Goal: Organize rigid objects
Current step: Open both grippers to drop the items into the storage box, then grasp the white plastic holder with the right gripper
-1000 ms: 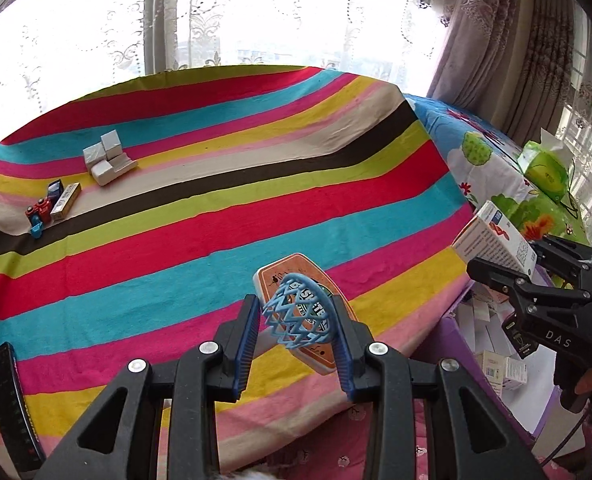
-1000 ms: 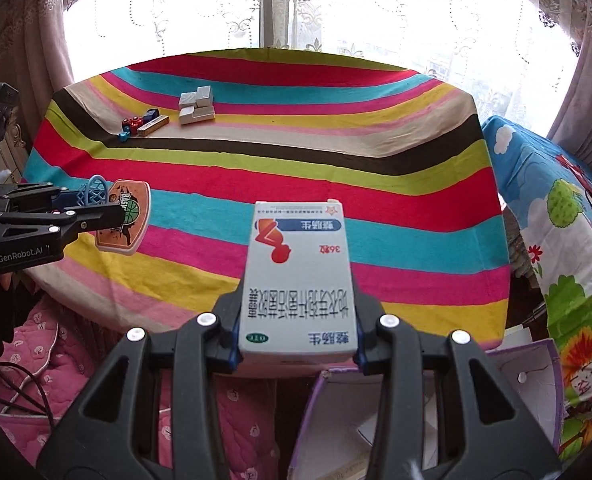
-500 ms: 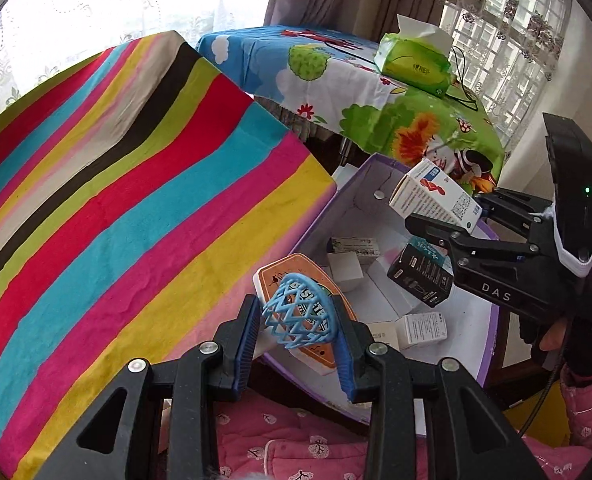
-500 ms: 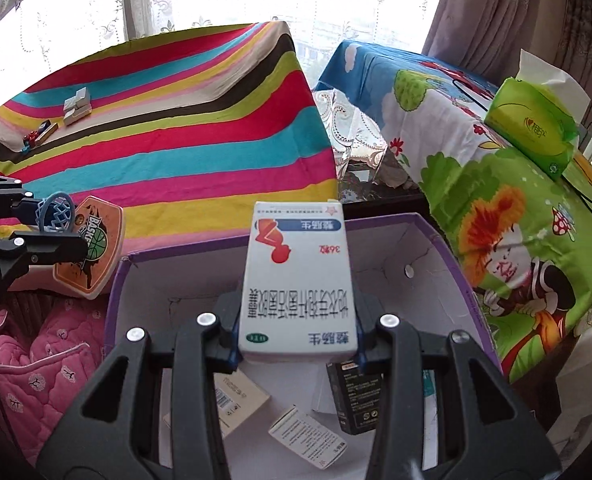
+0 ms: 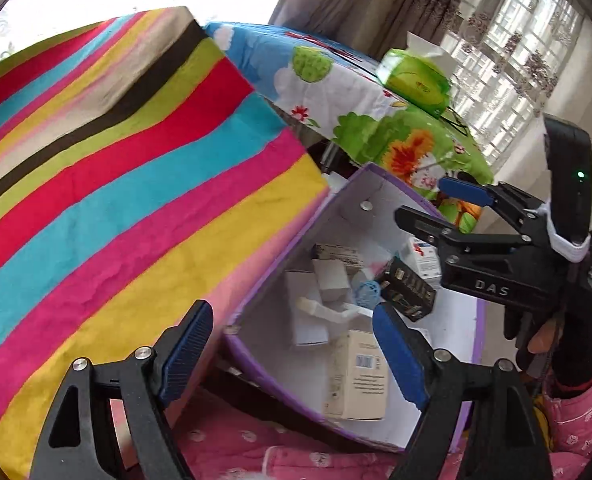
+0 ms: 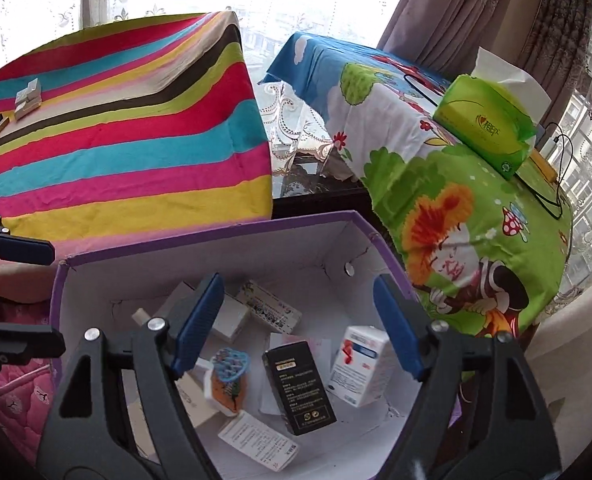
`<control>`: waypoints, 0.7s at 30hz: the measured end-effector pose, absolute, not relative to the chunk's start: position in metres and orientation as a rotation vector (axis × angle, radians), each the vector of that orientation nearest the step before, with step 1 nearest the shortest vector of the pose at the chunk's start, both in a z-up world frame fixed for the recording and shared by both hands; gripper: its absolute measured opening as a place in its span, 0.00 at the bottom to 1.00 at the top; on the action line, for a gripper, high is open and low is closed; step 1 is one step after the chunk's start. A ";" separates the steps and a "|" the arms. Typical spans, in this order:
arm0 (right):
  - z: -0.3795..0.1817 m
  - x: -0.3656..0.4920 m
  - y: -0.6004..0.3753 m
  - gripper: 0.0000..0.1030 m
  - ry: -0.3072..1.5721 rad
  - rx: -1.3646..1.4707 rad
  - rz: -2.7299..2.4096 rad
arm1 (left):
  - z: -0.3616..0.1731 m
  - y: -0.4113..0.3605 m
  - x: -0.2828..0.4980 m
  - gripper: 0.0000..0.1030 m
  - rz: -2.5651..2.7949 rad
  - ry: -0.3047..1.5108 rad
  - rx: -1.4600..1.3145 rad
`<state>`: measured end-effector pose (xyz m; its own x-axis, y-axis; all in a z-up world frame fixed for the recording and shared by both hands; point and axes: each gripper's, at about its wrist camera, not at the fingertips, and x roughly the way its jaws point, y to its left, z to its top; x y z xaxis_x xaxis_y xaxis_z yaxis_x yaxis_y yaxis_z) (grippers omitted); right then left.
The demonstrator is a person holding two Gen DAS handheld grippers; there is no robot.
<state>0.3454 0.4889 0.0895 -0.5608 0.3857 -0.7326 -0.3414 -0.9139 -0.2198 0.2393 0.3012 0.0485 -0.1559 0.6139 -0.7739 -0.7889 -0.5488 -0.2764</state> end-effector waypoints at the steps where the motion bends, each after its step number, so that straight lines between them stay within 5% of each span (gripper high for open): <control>1: 0.091 0.334 0.477 0.78 -0.082 -1.178 2.501 | 0.047 0.285 0.224 0.81 1.940 0.231 -1.125; 12: 0.056 0.155 0.287 0.78 -0.207 -1.420 2.928 | 0.022 0.049 0.061 0.81 2.851 0.010 -1.302; 21: 0.042 -0.003 0.143 0.78 -0.242 -1.477 3.132 | 0.002 -0.034 0.040 0.81 2.962 -0.266 -1.413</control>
<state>-0.0033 0.1433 0.0423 -0.5937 -0.2348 -0.7697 0.3500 -0.9366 0.0157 0.0399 -0.0342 0.0022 -0.6224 -0.0664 -0.7799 0.2041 -0.9757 -0.0798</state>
